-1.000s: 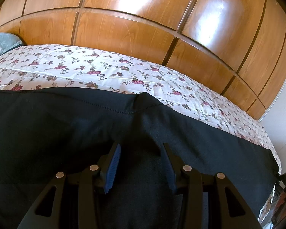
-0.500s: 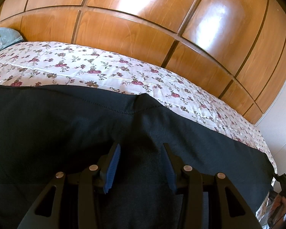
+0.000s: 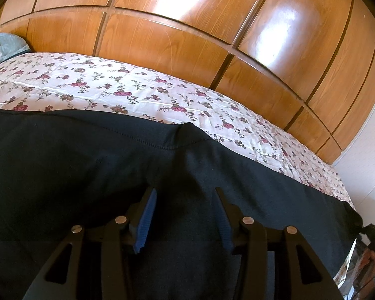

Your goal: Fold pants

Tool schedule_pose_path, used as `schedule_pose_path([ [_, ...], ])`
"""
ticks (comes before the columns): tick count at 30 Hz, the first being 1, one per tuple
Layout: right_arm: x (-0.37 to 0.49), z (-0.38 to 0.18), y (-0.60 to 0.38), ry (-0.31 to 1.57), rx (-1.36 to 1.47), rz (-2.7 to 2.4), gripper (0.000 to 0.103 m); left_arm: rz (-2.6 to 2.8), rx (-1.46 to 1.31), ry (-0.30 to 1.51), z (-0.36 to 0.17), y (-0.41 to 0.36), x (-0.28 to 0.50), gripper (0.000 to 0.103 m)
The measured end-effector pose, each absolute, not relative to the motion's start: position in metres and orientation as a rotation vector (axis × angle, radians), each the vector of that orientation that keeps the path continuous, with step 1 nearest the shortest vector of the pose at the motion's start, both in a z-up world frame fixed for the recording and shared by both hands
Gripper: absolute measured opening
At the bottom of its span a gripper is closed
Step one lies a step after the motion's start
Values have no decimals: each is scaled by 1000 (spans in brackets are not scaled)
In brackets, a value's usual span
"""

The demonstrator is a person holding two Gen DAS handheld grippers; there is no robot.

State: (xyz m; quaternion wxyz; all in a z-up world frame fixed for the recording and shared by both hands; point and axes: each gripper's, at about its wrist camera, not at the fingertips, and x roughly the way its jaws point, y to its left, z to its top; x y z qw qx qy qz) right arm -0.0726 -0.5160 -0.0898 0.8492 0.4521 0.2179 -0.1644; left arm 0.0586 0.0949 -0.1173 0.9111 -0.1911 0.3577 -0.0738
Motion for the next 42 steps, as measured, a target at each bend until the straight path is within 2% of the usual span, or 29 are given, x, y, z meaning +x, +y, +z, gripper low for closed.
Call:
schedule_pose_path([
  [6, -59, -26, -478, 426, 801, -338, 17, -163, -429, 736, -118, 99, 59, 48],
  [11, -48, 19, -433, 393, 681, -279, 17, -132, -339, 819, -105, 88, 67, 48],
  [16, -41, 57, -376, 351, 530, -164, 17, -63, -283, 733, -90, 97, 48, 48],
  [21, -32, 79, -310, 337, 375, -27, 17, 89, -284, 727, -100, 123, 28, 48],
  [28, -21, 74, -236, 372, 273, 132, 17, 43, -286, 672, -119, 138, 1, 48],
  [30, -17, 67, -211, 403, 236, 186, 17, 40, -259, 665, -120, 135, 0, 52],
  [42, -2, -32, -95, 633, -43, 406, 17, 24, -257, 635, -124, 133, -3, 54],
])
